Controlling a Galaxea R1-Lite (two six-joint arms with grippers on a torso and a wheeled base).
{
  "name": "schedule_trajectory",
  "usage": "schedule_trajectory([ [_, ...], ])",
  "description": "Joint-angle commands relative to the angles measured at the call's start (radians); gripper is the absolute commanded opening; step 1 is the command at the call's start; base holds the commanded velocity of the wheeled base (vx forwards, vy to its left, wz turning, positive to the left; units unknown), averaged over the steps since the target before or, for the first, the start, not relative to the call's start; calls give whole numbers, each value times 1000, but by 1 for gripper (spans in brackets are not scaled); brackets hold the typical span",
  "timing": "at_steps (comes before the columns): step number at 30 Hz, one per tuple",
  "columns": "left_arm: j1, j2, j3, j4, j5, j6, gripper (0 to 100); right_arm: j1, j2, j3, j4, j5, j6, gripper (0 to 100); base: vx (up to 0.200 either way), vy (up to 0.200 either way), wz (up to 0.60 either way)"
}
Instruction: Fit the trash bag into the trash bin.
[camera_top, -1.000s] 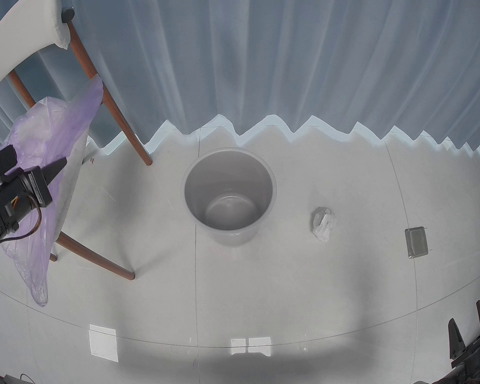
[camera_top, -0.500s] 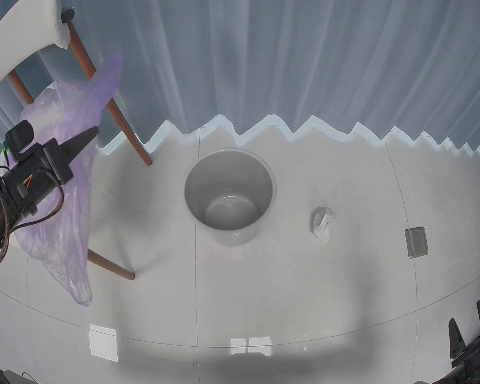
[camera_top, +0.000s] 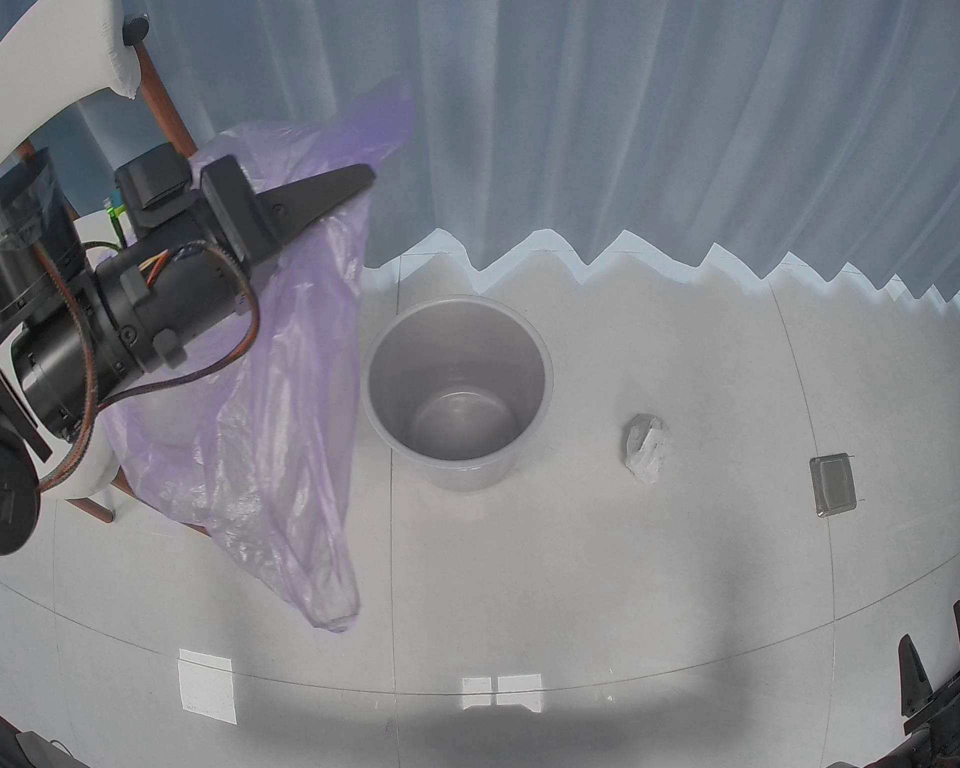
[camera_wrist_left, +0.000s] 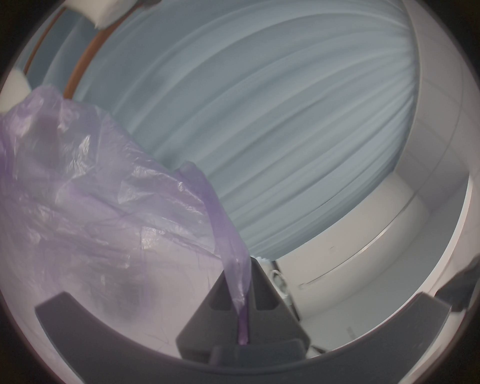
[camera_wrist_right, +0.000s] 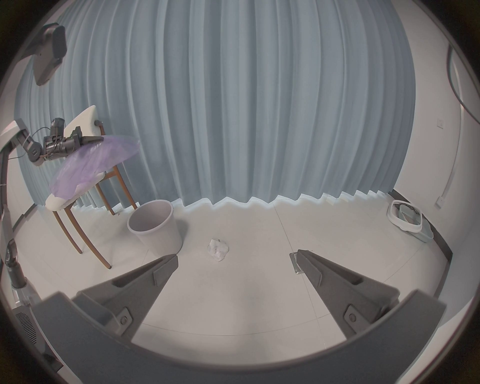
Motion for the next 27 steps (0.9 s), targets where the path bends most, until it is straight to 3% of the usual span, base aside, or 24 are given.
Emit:
schedule_trajectory([
  [1,-107,95,-104,-38,-3,-170,0,0,-17,18,0,0,2,100,0,0,0],
  [4,-123,123,-142,-42,-26,-227,0,0,-17,18,0,0,3,100,0,0,0],
  [12,-113,182,-140,-46,-86,-216,0,0,-17,18,0,0,2,100,0,0,0],
  [17,-62,227,-140,-75,-87,-210,0,0,-17,18,0,0,2,100,0,0,0],
  [22,30,330,-136,-169,-135,-124,0,0,-17,18,0,0,2,100,0,0,0],
  [27,90,374,-133,-203,-165,-114,0,0,-17,18,0,1,2,100,0,0,0],
])
